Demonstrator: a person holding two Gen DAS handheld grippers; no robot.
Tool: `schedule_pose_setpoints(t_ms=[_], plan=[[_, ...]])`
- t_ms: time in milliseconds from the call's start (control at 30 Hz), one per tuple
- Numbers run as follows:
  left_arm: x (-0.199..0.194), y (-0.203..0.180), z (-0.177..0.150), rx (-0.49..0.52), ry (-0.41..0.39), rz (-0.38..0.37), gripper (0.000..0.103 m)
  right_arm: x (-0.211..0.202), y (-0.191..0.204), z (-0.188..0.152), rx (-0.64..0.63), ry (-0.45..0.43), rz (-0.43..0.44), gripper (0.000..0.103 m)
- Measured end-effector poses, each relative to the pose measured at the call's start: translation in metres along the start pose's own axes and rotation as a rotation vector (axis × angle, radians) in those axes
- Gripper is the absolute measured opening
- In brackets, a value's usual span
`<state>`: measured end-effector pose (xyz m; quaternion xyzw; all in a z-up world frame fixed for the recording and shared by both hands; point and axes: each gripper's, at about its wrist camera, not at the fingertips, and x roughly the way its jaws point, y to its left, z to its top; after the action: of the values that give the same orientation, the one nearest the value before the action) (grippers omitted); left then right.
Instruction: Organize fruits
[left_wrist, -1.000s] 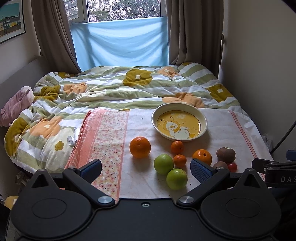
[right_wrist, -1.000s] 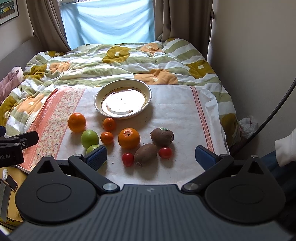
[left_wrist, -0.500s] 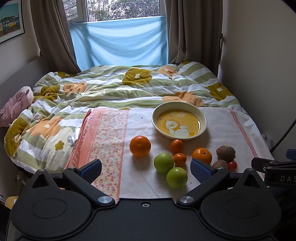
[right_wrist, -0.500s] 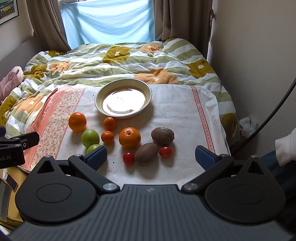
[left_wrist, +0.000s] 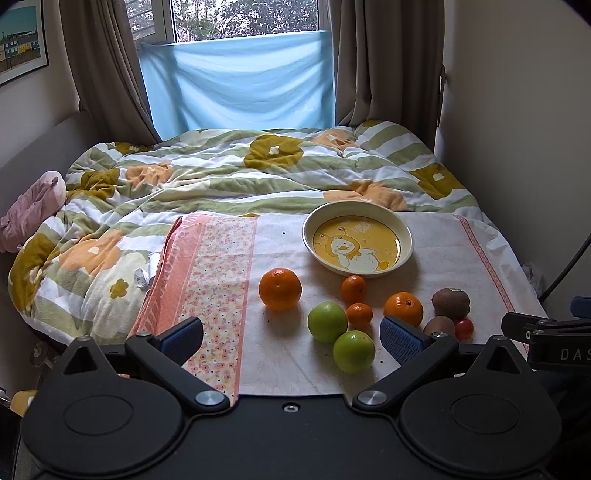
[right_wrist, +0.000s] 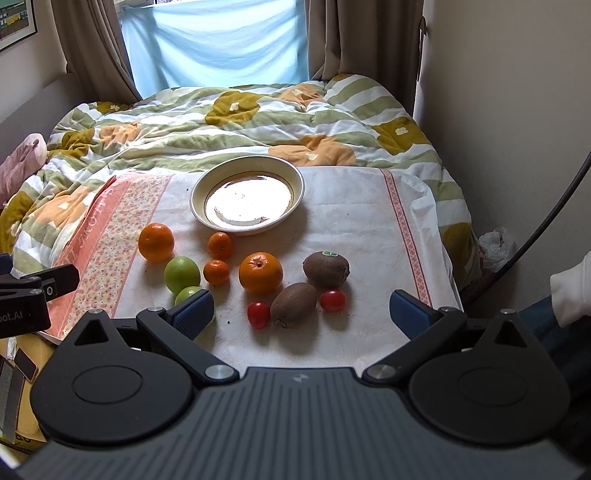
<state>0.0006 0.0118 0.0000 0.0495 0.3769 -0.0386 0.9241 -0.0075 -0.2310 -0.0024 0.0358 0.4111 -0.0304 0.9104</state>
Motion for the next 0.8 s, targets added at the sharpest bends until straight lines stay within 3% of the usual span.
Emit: schedule_pose_setpoints(t_ms=[800], plan=[[-0.0015,0.0058,-0.0038,-0.002,0.003,-0.004,0.103,-0.0028,0.0027,-0.0008,0.001,-0.001,0.001,0.103]])
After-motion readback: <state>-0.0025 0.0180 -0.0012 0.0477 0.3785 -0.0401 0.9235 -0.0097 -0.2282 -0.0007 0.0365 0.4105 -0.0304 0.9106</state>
